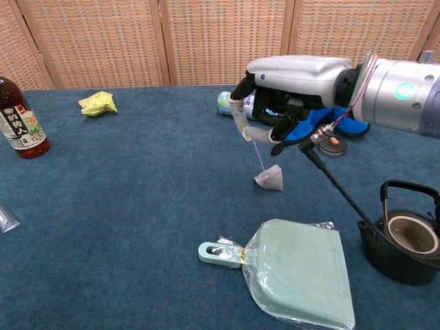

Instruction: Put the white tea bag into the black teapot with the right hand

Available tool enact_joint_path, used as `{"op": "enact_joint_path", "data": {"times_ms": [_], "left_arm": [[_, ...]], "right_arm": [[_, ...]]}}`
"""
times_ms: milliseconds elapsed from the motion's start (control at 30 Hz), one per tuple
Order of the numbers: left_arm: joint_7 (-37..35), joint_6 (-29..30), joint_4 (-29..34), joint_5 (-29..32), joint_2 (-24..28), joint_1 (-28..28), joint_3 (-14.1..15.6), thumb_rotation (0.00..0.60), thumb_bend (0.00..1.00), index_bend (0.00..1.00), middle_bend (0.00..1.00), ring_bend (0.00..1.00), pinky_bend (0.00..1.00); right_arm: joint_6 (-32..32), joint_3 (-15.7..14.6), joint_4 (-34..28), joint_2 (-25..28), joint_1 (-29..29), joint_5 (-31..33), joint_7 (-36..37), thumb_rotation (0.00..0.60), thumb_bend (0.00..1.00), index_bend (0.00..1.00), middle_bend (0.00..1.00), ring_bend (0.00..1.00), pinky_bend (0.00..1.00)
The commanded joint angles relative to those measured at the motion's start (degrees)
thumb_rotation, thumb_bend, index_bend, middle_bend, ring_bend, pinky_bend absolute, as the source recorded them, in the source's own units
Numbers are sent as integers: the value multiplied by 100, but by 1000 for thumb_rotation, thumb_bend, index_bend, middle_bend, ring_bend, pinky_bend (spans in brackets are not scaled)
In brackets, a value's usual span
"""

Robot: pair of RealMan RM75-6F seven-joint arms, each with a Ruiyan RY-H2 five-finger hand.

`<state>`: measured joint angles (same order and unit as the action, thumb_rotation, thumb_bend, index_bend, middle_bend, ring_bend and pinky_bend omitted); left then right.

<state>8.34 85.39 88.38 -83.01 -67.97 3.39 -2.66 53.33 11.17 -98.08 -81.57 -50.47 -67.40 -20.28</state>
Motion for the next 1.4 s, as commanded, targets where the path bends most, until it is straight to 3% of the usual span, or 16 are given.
{"op": "enact_joint_path", "data": {"times_ms": [33, 567, 1400], "left_arm": [[6, -6, 4, 8, 2, 0, 0, 600, 377, 0, 0, 0, 0], [64, -76, 25, 28, -10, 43, 0, 600, 376, 0, 0, 0, 0], [126, -67, 102, 6, 10, 68, 12, 600, 377, 0, 0, 0, 0]], "right_arm": [[29, -41, -164, 198, 137, -231, 284, 600, 668, 598, 961, 998, 1000], [417, -235, -553, 915, 648, -1076, 1425, 600, 668, 604, 963, 998, 1000], [1125, -548, -823, 1795, 1379, -1962, 2359, 600, 671, 612, 963, 998, 1000]]}}
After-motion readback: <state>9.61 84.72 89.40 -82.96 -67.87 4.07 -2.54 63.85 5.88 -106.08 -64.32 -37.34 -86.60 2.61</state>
